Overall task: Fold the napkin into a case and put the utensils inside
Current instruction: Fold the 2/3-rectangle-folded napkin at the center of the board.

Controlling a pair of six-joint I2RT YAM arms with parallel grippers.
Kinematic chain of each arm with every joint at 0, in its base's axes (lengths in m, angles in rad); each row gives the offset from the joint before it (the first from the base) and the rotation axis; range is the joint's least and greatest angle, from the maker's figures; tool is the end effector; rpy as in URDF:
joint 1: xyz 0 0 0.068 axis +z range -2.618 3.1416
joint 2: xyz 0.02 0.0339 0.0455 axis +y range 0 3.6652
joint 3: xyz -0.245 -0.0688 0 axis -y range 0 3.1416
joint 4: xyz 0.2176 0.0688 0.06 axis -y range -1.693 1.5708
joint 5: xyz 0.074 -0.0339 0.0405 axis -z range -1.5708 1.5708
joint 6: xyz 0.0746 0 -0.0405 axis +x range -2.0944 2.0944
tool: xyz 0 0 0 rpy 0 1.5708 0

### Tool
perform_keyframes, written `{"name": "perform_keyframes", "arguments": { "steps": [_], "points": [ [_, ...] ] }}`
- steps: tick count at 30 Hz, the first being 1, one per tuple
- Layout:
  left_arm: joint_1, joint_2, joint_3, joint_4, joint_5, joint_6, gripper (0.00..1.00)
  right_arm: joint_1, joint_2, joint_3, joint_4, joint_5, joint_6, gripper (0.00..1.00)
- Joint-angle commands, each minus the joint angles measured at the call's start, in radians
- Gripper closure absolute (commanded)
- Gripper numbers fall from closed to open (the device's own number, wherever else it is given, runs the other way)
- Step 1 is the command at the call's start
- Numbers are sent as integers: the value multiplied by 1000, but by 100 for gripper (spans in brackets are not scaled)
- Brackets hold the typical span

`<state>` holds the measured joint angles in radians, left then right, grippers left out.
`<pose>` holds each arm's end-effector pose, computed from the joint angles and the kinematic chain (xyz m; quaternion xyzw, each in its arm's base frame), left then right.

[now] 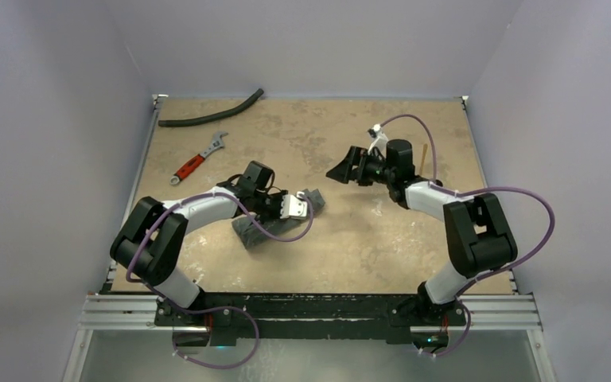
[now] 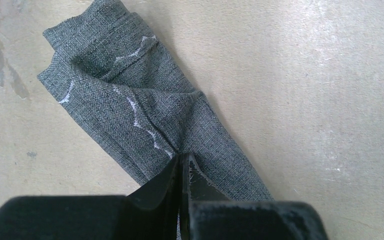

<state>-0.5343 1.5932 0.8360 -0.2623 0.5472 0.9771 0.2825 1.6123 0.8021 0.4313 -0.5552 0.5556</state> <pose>0.2358 -0.1846 0.1353 0.6889 0.6238 -0.1961 0.3127 0.3264 0.1357 0.1912 -0.0440 0.8095 0.4268 0.4008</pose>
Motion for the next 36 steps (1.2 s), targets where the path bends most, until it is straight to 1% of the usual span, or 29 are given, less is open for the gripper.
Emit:
{"name": "perform_keyframes", "arguments": {
  "steps": [1,2,3,4,5,6,7,9,10,11,14,16,17,18,19,20,24,31,34,36],
  "points": [
    [14,-18,8,52,39,-67,100,-48,-29,-1,105,-11,9,1],
    [16,-18,7,52,43,-76,100,13,-73,31,14,112,-82,1],
    [17,-17,9,51,45,-85,100,59,-89,72,-33,184,-146,1],
    [19,-16,7,48,50,-85,100,69,-91,82,-34,153,-160,1],
    [21,-15,6,50,52,-87,100,68,-89,70,-1,75,-130,2],
    [21,-15,3,57,53,-86,100,68,-83,56,42,22,-117,7],
    [20,-15,0,66,54,-87,100,67,-69,50,71,-2,-104,15],
    [21,-16,-3,75,49,-90,100,72,-27,45,131,-90,-43,52],
    [20,-15,-3,76,47,-89,100,76,-13,40,157,-109,-19,64],
    [22,-16,-4,75,45,-87,100,85,-5,38,163,-110,-14,66],
    [25,-16,-5,73,42,-85,100,132,3,37,152,-112,-22,66],
    [28,-18,-7,76,45,-87,100,164,12,25,174,-128,-6,71],
    [28,-18,-9,76,46,-87,100,177,21,15,204,-144,10,76],
    [28,-18,-10,76,46,-85,100,190,36,10,232,-159,26,83],
    [28,-18,-13,79,47,-85,100,202,56,11,256,-176,41,94],
    [28,-18,-13,80,45,-85,100,213,78,14,280,-188,58,100],
    [29,-19,-9,80,40,-83,100,254,176,49,327,-235,85,100],
    [32,-26,-4,67,48,-77,100,259,302,120,291,-246,50,100],
    [31,-30,21,18,67,-56,100,253,358,184,229,-219,14,100],
    [31,-37,48,-51,82,-26,100,252,383,218,173,-186,-15,100]
  ]
}}
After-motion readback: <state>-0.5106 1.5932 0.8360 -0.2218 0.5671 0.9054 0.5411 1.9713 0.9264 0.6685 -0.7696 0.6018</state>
